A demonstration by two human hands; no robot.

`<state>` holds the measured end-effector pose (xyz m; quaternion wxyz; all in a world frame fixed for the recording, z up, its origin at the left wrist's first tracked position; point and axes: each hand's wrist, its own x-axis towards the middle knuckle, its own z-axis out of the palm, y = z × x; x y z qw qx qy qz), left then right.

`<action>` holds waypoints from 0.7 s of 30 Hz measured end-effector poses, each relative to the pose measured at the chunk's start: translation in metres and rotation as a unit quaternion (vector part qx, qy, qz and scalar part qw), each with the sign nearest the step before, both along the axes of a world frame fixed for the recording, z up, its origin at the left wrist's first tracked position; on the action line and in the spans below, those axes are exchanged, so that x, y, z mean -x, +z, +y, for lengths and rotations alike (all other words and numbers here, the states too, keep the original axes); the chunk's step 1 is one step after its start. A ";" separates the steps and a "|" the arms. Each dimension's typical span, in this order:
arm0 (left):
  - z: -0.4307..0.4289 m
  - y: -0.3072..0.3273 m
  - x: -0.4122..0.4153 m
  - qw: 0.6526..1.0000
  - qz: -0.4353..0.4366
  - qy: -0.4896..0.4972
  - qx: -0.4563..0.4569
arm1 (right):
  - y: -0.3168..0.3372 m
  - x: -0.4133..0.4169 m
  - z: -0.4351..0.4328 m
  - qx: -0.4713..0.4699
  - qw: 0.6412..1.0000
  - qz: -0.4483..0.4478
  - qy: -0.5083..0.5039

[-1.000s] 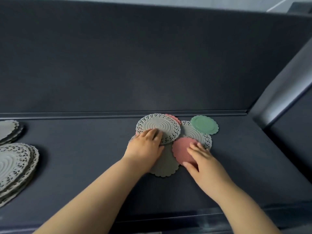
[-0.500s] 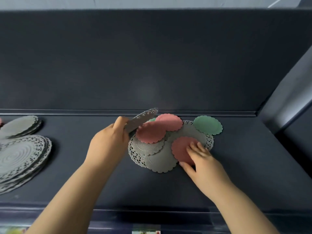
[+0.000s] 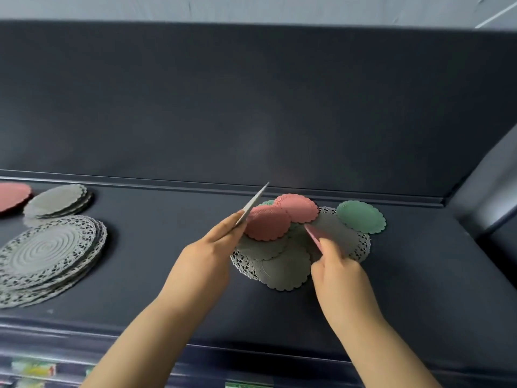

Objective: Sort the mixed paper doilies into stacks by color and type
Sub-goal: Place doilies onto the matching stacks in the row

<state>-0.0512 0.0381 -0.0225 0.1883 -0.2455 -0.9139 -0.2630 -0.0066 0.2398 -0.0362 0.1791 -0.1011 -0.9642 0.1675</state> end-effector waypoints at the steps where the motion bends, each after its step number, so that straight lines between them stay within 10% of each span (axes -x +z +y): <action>1: -0.003 0.004 0.000 1.000 0.011 0.008 -0.012 | 0.002 0.000 -0.003 0.039 0.999 0.028 0.004; 7: -0.035 0.023 0.004 0.993 0.106 0.044 -0.022 | 0.018 0.007 -0.035 0.177 0.979 0.102 0.027; 21: -0.272 0.018 0.035 0.957 0.221 0.013 0.188 | 0.029 0.044 -0.223 0.161 0.977 0.133 0.050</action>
